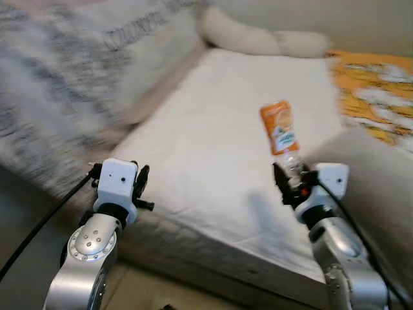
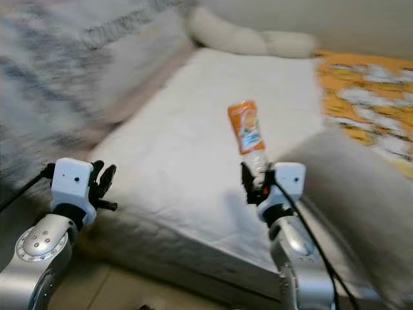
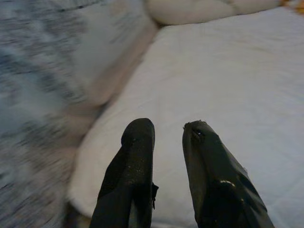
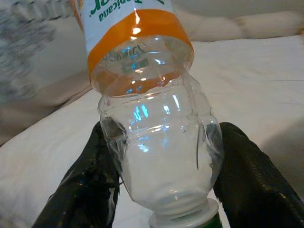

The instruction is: Clean up the room

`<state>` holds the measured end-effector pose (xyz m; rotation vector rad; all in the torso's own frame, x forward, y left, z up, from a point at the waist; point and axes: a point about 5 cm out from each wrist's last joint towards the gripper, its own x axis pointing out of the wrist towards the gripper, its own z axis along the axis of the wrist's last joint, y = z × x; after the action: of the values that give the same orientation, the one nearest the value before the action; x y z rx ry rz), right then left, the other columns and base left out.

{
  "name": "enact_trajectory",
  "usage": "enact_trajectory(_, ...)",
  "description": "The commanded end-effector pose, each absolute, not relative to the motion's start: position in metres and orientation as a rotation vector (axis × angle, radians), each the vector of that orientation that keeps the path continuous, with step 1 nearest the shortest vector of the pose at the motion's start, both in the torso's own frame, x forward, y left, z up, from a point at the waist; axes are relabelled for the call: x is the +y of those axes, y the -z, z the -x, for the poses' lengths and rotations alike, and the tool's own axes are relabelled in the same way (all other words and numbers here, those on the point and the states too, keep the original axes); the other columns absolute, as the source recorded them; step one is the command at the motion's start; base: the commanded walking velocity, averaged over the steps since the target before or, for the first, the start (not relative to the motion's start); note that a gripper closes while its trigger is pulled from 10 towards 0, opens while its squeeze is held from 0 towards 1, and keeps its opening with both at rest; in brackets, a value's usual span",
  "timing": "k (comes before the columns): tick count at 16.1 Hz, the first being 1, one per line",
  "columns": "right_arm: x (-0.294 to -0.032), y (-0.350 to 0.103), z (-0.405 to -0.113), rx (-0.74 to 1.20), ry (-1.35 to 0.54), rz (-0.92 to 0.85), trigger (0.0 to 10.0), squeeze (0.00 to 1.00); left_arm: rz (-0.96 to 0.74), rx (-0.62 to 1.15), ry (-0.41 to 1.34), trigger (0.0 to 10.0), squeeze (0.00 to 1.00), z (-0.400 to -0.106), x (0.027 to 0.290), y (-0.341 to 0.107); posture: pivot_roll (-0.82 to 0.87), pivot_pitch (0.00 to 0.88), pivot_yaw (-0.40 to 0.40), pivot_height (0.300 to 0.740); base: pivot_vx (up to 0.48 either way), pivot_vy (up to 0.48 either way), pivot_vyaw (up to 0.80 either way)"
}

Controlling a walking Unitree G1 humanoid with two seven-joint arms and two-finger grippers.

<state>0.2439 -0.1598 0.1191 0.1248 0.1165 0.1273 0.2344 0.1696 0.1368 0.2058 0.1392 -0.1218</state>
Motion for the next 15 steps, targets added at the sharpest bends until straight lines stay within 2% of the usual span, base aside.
enact_trajectory(1, -0.159, -0.121, -0.246, 0.109, -0.128, -0.095, 10.0, 0.00, -0.213, 0.132, 0.107, 10.0, 0.00, -0.235, 0.171, -0.137, -0.01, 0.000, 0.049, 0.740, 0.000, 0.000, 0.80)
enact_trajectory(9, -0.155, -0.114, -0.245, 0.151, -0.174, -0.121, 10.0, 0.00, -0.110, 0.179, 0.065, 10.0, 0.00, -0.233, 0.174, -0.128, 0.00, 0.000, 0.035, 0.740, 0.000, 0.000, 0.79)
enact_trajectory(15, -0.148, -0.112, -0.247, 0.167, -0.222, -0.168, 10.0, 0.00, -0.124, 0.169, 0.049, 10.0, 0.00, -0.235, 0.176, -0.130, 0.01, 0.000, 0.028, 0.740, 0.000, 0.000, 0.78)
